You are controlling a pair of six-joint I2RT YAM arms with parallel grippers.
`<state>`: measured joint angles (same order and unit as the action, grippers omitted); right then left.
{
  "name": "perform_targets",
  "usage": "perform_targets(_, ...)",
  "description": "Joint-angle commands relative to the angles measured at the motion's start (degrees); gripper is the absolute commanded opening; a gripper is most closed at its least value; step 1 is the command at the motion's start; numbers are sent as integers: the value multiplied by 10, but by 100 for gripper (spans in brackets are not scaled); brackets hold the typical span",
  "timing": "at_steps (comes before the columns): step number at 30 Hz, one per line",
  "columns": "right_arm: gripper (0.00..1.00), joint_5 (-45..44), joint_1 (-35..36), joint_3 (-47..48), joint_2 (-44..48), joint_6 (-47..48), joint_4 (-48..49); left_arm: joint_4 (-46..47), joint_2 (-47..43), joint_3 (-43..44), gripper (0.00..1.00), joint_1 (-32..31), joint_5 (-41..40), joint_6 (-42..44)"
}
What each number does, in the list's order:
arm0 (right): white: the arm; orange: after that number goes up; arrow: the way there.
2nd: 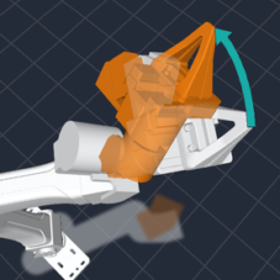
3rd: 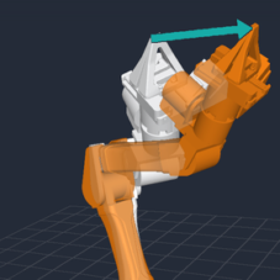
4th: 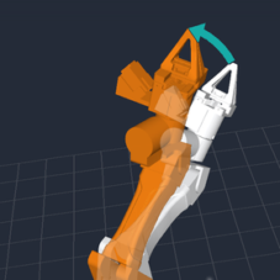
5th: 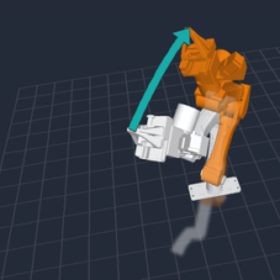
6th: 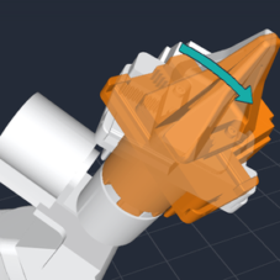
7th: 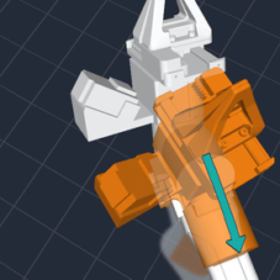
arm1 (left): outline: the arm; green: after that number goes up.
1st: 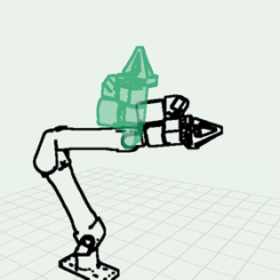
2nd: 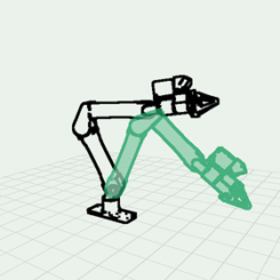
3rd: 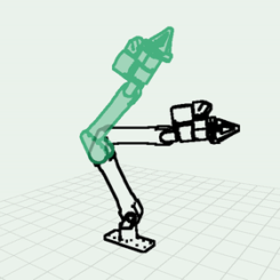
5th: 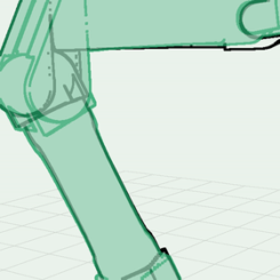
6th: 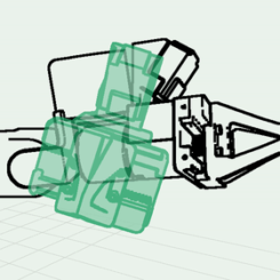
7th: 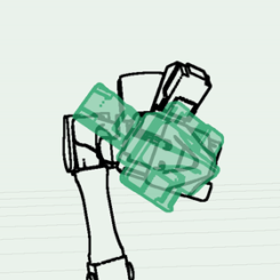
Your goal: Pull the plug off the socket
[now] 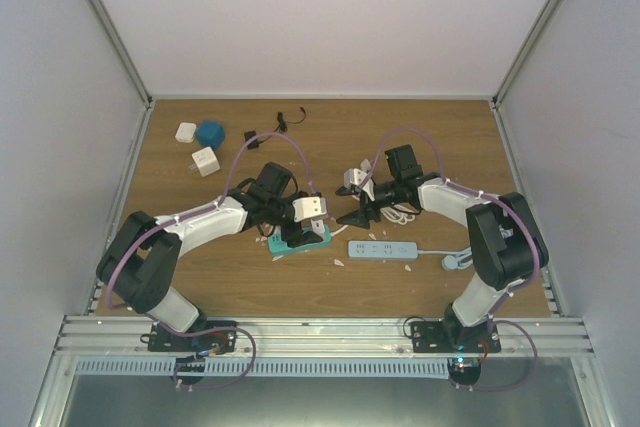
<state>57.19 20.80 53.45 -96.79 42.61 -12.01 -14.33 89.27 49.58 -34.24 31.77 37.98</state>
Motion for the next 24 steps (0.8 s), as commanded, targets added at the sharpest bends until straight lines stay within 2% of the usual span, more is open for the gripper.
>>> perform_targets(1,84,11,-5,3,12,1,-3,45,18,-9,74,-12,-40,-25)
perform_targets(5,84,11,-6,3,13,1,-3,60,20,-19,69,-13,-37,-39)
perform_targets(8,84,11,-6,5,11,2,-5,69,17,-25,57,-14,-33,-46)
perform_targets(11,84,9,-6,5,10,2,-6,72,11,-25,50,-14,-27,-51)
perform_targets(24,83,12,-6,10,7,3,-12,56,-46,-19,43,-1,18,-56)
